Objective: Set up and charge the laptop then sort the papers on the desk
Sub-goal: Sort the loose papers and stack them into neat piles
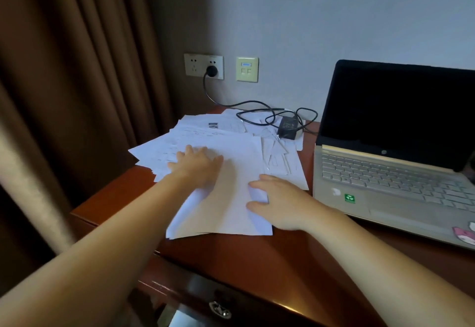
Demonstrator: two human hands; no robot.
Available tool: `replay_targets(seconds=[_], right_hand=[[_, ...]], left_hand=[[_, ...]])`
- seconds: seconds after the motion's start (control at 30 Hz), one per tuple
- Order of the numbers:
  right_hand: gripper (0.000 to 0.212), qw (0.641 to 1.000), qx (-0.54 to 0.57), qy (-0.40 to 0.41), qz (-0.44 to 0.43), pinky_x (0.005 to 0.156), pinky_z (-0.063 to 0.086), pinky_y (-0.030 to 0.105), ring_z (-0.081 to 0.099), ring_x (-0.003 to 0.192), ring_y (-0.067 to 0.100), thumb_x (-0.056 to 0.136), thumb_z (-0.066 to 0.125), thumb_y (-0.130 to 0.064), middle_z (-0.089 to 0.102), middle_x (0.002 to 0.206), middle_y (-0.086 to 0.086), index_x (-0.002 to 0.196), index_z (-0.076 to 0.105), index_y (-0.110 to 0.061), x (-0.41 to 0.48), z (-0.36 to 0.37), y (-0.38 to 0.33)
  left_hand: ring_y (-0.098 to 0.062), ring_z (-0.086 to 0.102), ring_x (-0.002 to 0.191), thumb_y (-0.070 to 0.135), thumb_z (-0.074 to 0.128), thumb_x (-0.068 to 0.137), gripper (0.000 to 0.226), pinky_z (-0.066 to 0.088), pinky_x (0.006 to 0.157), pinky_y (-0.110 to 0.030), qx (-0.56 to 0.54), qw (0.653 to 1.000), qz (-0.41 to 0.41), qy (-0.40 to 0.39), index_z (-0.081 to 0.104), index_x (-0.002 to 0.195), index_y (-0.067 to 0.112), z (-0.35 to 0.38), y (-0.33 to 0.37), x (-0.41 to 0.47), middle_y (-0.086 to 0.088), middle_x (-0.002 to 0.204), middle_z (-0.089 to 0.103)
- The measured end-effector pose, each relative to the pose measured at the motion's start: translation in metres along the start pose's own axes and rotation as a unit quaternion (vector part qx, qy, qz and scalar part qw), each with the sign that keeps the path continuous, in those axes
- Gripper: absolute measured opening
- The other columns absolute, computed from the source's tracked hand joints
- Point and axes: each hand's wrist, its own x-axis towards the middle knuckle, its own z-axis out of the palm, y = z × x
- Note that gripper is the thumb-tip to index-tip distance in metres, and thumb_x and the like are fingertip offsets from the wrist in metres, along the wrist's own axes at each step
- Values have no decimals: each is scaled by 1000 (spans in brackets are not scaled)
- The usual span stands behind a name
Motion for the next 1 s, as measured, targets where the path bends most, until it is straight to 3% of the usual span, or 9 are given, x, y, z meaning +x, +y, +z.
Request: replay_targets(seconds=[0.1, 0.23, 0.4, 0.5, 0.6, 0.67, 0.8, 0.9, 1.0], right_hand=[[60, 1000, -23, 4, 15, 119, 13, 30, 8, 152, 13, 101, 44, -43, 12, 165, 2, 155, 28, -22, 8, -1, 6], [60, 998, 29, 48, 27, 118, 16, 30, 7, 152, 11, 99, 52, -39, 10, 165, -1, 153, 32, -23, 12, 0, 8], [50, 964, 209, 159, 38, 102, 28, 20, 37, 139, 11, 91, 67, -26, 39, 152, -4, 138, 53, -26, 8, -2, 14], [42, 919, 337, 192, 67, 92, 38, 24, 47, 126, 9, 87, 72, -20, 51, 135, -6, 127, 62, -24, 9, -9, 17], [46, 879, 412, 219, 101, 100, 46, 38, 53, 123, 14, 77, 78, -16, 54, 124, -8, 120, 63, -22, 15, -11, 22], [54, 875, 423, 209, 111, 95, 53, 48, 61, 114, 21, 70, 80, -16, 58, 125, -5, 120, 60, -25, 17, -12, 24], [68, 889, 427, 131, 99, 67, 62, 43, 65, 94, 25, 75, 72, 7, 54, 110, 0, 123, 47, -33, 13, -14, 27], [86, 914, 336, 210, 84, 78, 60, 45, 60, 104, 23, 73, 67, 9, 55, 121, 0, 143, 40, -33, 9, -21, 37], [90, 908, 286, 290, 100, 81, 46, 26, 53, 107, 15, 78, 67, 10, 53, 127, -1, 151, 29, -26, 4, -42, 56]], left_hand=[[-30, 46, 132, 62, 36, 100, 53, 38, 110, -45, -15, 994, 109, -2, 57, 138, 31, -11, -26, -11, -2, 146, 52], [-18, 15, 154, 66, 32, 100, 61, 12, 124, -39, 37, 978, 207, -8, 29, 156, 43, -5, -50, -27, 6, 167, 21], [-16, 4, 156, 67, 26, 101, 64, 3, 123, -39, 29, 980, 197, 6, 20, 159, 41, 2, -48, -32, 8, 169, 13], [-19, 2, 156, 72, 21, 98, 69, 3, 125, -44, 37, 985, 166, 3, 17, 160, 40, 5, -42, -34, 6, 170, 10], [-21, 4, 156, 71, 19, 99, 68, 3, 124, -46, 31, 990, 138, 14, 17, 159, 39, 8, -33, -37, 4, 169, 11], [-22, 7, 155, 69, 19, 100, 67, 5, 123, -46, 24, 992, 124, 22, 19, 159, 37, 10, -27, -42, 2, 168, 14], [-26, 23, 149, 68, 19, 100, 64, 17, 120, -50, 16, 993, 101, 58, 31, 154, 36, 14, -15, -46, 0, 161, 30], [-29, 37, 137, 71, 16, 96, 62, 26, 110, -54, 36, 992, 98, 72, 46, 141, 40, 17, 3, -50, 1, 149, 46], [-27, 38, 135, 72, 17, 95, 61, 20, 113, -58, 36, 987, 144, 62, 54, 133, 43, 17, 17, -55, 2, 143, 51]])
